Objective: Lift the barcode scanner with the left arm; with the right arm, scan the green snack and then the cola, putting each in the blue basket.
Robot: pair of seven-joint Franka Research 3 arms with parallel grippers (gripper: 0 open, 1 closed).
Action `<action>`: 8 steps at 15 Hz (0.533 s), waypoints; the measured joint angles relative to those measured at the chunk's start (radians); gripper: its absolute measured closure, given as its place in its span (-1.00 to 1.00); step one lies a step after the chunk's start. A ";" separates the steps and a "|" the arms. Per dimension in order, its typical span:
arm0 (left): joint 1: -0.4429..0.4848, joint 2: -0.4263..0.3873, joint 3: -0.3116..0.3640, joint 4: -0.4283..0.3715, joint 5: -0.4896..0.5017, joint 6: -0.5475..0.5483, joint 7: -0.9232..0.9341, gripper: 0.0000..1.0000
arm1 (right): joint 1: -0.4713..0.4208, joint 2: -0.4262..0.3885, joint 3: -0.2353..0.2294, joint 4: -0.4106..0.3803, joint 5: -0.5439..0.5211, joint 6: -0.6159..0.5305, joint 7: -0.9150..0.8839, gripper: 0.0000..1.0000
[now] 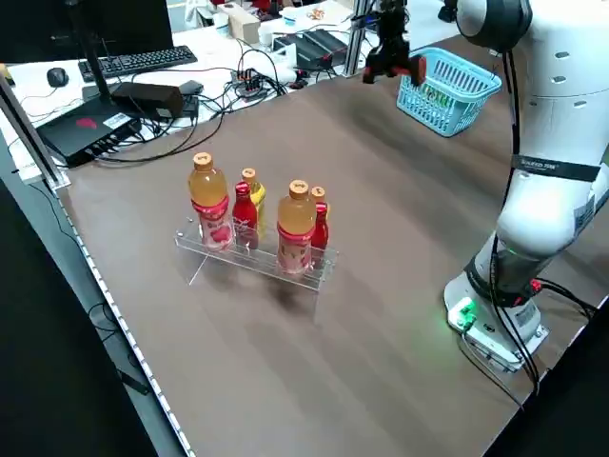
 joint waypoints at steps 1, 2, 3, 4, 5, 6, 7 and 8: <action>0.009 -0.013 -0.001 0.003 -0.083 0.000 0.000 0.73 | 0.016 -0.012 0.001 0.003 0.031 -0.007 0.038 0.35; 0.016 -0.028 -0.002 0.005 -0.168 -0.001 0.000 0.73 | 0.038 -0.025 0.003 0.005 0.052 -0.008 0.082 0.35; 0.019 -0.044 -0.004 0.005 -0.237 -0.002 0.000 0.73 | 0.065 -0.038 0.004 0.006 0.061 -0.008 0.127 0.35; 0.022 -0.058 -0.013 0.005 -0.295 -0.005 0.000 0.73 | 0.100 -0.052 0.006 0.007 0.066 -0.008 0.181 0.35; 0.023 -0.067 -0.030 0.006 -0.340 -0.005 0.000 0.73 | 0.135 -0.063 0.007 0.007 0.068 -0.008 0.238 0.35; 0.022 -0.072 -0.050 0.008 -0.370 -0.005 0.000 0.73 | 0.169 -0.072 0.009 0.007 0.071 -0.007 0.289 0.35; 0.020 -0.075 -0.068 0.009 -0.391 -0.005 0.000 0.73 | 0.199 -0.077 0.011 0.007 0.082 -0.005 0.333 0.35; 0.019 -0.075 -0.085 0.011 -0.403 -0.005 0.000 0.73 | 0.223 -0.080 0.012 0.011 0.106 0.000 0.369 0.35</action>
